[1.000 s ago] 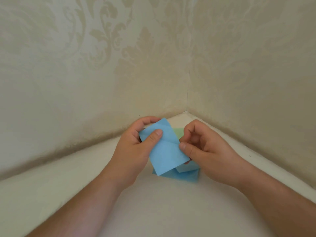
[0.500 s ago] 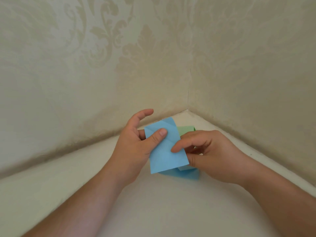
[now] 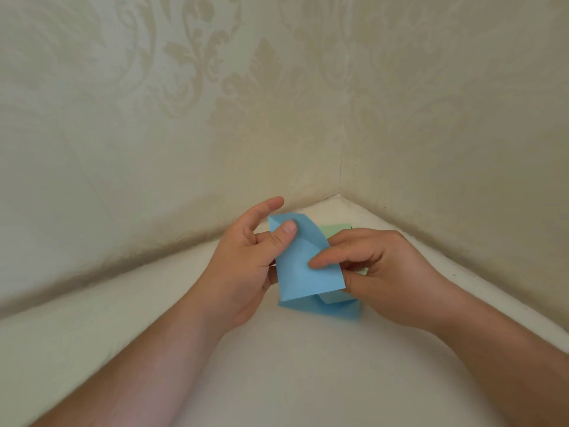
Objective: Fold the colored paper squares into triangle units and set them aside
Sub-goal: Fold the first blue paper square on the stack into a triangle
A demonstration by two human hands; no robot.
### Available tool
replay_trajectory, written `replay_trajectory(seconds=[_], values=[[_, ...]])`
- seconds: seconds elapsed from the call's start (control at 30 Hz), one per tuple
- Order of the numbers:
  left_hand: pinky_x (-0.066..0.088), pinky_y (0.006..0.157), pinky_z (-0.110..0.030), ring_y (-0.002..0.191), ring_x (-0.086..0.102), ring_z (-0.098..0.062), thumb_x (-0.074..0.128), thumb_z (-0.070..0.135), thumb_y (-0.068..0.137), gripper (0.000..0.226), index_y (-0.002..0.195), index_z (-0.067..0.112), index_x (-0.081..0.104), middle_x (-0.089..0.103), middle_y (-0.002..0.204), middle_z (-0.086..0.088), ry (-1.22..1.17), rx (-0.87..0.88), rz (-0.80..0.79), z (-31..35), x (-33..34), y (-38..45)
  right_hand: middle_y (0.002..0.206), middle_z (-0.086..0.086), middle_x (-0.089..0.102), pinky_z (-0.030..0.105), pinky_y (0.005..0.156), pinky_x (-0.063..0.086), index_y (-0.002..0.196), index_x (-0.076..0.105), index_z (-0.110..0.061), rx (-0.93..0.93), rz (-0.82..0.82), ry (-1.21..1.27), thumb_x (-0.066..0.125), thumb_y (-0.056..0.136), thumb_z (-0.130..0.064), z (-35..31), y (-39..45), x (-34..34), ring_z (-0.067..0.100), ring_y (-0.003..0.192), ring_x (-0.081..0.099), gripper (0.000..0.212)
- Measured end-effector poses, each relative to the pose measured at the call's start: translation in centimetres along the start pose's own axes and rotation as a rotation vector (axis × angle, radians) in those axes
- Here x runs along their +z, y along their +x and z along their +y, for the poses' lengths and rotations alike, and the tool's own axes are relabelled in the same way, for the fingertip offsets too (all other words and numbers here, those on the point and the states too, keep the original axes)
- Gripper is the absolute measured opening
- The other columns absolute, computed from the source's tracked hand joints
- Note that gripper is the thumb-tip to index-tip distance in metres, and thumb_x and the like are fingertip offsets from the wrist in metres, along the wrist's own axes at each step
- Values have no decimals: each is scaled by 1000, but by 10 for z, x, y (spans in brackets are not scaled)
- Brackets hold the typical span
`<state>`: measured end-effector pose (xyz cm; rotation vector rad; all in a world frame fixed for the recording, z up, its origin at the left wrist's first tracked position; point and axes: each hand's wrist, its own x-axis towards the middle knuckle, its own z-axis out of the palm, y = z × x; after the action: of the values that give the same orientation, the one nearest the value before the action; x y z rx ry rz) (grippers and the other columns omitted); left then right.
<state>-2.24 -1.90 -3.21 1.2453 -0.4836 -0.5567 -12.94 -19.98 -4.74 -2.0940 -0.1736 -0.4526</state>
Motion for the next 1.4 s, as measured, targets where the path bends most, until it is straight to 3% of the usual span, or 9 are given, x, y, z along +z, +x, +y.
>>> replay_trajectory(seconds=[0.1,0.2,0.4,0.5,0.67,0.73,0.93,1.07,1.4], values=[[61,93,-41,107,73,-31,68,12,87,53,138,17,59,75,118,-17,-69,-61,-112,2,-1,-1,98,-9,74,29,71,54,97,82,-34,1,80,13,64,84,16,3,0,-1,18,85,69,55],[59,95,-37,113,71,-32,66,1,87,51,136,12,62,72,125,-19,-27,-99,-217,0,-3,-2,100,-10,74,28,73,56,97,81,-36,-29,117,-33,69,83,15,4,1,-1,18,89,71,53],[62,79,-30,95,76,-26,66,-2,92,44,131,18,65,76,113,-18,27,-151,-149,-2,-3,-2,96,-10,74,31,71,56,94,78,-36,-37,148,-76,69,78,-6,7,2,-1,19,83,69,35],[58,62,-22,74,71,-13,67,4,95,34,125,19,70,78,100,-10,62,-173,-77,-1,-2,-2,92,-12,73,32,71,55,91,80,-32,-33,160,-71,84,83,-15,8,2,-1,19,77,67,19],[62,70,-27,76,73,-16,66,4,96,26,120,11,72,76,100,-11,7,-203,-44,0,-1,-1,85,-5,71,44,71,53,87,78,-32,19,234,69,82,85,-32,6,5,0,29,76,64,4],[62,72,-28,77,73,-17,63,4,98,24,119,10,73,77,100,-11,7,-208,-56,0,-1,-1,80,3,70,49,69,50,83,76,-31,57,241,115,81,86,-31,4,5,-1,35,74,61,6],[63,73,-30,77,72,-19,63,15,98,18,109,13,76,75,97,-11,-51,-207,-82,1,2,-4,70,8,71,26,61,46,80,69,-27,143,265,234,83,83,-19,-4,5,2,15,62,59,17],[62,76,-30,81,71,-19,61,44,88,46,117,10,73,74,99,-12,-64,-193,-123,-1,2,-3,80,14,74,40,65,51,79,56,-31,159,302,308,86,80,-10,-8,6,2,26,67,65,36],[58,74,-27,73,67,-15,74,5,90,23,111,12,75,73,84,-8,165,-62,-65,-10,1,-3,73,15,67,44,69,49,101,53,-26,298,311,331,88,77,-15,-11,7,1,21,62,62,44]])
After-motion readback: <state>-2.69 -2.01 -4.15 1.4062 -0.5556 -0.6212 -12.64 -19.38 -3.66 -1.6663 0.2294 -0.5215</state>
